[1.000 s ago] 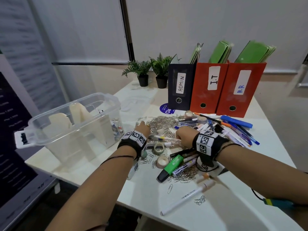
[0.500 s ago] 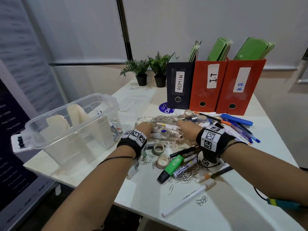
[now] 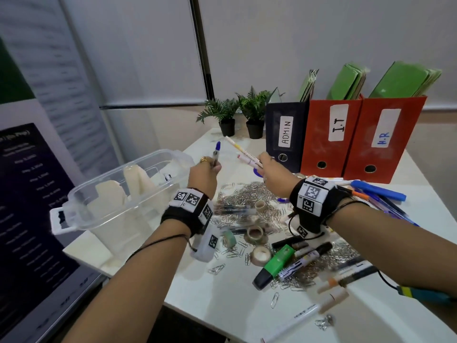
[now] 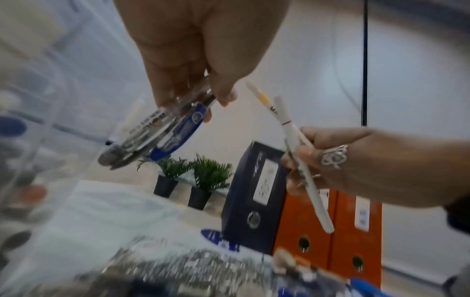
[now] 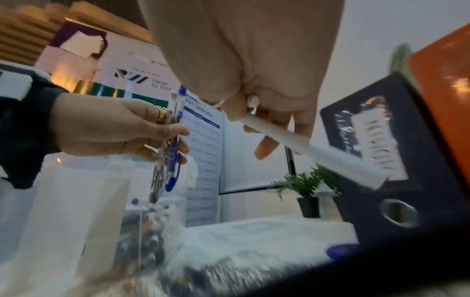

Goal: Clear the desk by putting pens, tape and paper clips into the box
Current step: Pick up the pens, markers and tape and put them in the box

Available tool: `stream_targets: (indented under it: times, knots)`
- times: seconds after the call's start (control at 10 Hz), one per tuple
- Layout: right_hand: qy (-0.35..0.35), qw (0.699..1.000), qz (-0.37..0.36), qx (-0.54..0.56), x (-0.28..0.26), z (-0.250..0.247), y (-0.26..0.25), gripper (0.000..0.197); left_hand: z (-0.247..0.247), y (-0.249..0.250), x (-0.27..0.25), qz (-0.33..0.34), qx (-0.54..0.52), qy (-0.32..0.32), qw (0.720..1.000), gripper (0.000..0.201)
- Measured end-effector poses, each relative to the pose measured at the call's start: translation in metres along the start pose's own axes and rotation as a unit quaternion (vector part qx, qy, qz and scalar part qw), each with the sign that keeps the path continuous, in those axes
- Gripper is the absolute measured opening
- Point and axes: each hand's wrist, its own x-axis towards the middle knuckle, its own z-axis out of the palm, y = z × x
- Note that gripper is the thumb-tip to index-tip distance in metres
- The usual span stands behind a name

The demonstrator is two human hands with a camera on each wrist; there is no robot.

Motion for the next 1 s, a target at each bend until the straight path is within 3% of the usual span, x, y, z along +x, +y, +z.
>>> stream_targets:
  times: [0.1,0.2,0.4,0.5,0.7,0.8,0.9,1.0]
  knots:
    - [0.012,0.998,-0.051,0.016,0.021,-0.004,-0.039,0.013,-0.027,-0.002,0.005,-0.029,-0.092,0.074,0.993,0.014]
    - [0.023,0.996,-0.082,0.008,0.040,-0.006,-0.080,0.022,-0.055,-0.017,0.010,-0.060,-0.107,0.132,0.984,0.020]
    - [-0.104,0.993,-0.054,-0.024,0.074,0.019,-0.148,0.020,-0.104,-0.050,0.007,-0.140,-0.030,0.163,0.976,0.029]
    - [-0.098,0.988,-0.049,-0.111,0.084,0.021,-0.168,0.028,-0.121,-0.067,0.009,-0.189,0.005,0.145,0.971,0.026]
    - [-0.056,0.974,-0.081,-0.204,0.109,0.033,-0.190,0.025,-0.137,-0.097,0.020,-0.277,0.069,0.048,0.957,0.023]
    - [-0.038,0.975,-0.097,-0.196,0.116,0.039,-0.195,0.019,-0.138,-0.102,0.026,-0.295,0.037,0.030,0.954,0.031]
    - [-0.057,0.982,-0.079,-0.162,0.118,0.046,-0.195,0.031,-0.142,-0.097,0.028,-0.321,0.086,0.015,0.943,0.037]
    - [-0.081,0.978,-0.100,-0.161,0.121,0.059,-0.184,0.048,-0.150,-0.060,0.020,-0.368,0.126,-0.057,0.919,0.044]
